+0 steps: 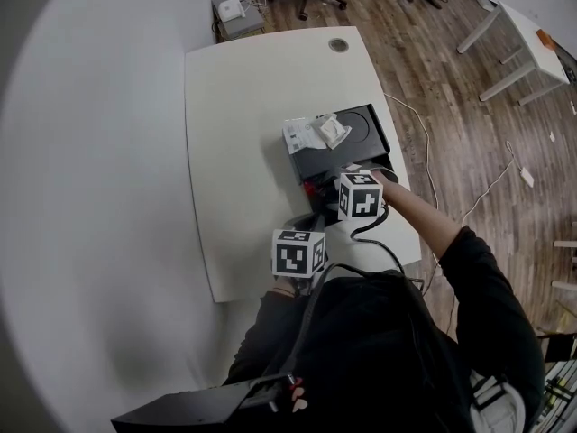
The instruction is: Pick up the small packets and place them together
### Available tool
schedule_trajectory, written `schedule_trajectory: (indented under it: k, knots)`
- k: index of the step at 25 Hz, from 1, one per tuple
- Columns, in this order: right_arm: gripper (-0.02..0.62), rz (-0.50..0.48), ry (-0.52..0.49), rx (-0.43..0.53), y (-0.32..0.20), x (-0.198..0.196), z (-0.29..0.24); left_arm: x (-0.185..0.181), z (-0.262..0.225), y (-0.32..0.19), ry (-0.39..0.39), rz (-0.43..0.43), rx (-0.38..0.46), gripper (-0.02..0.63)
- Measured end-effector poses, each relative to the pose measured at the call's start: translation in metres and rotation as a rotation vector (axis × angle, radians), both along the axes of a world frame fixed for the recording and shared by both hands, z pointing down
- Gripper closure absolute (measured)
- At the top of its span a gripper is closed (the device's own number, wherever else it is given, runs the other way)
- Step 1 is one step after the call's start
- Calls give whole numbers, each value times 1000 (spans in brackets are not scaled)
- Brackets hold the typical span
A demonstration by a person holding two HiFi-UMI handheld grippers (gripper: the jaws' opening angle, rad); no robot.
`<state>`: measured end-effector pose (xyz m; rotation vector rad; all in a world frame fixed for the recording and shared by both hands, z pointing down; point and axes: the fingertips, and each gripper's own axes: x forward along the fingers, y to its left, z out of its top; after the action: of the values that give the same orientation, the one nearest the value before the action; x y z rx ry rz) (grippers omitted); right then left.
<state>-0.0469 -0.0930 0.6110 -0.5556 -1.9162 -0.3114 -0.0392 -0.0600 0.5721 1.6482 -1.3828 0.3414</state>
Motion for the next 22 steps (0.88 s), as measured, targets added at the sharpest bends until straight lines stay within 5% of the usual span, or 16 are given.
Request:
schedule_trajectory:
  k: [15, 22]
  knots:
    - [582, 40, -18, 63, -3, -2, 10, 0, -2, 1, -5, -2, 3, 606]
    - [589, 59, -5, 42, -1, 2, 5, 0, -2, 1, -11, 1, 5, 606]
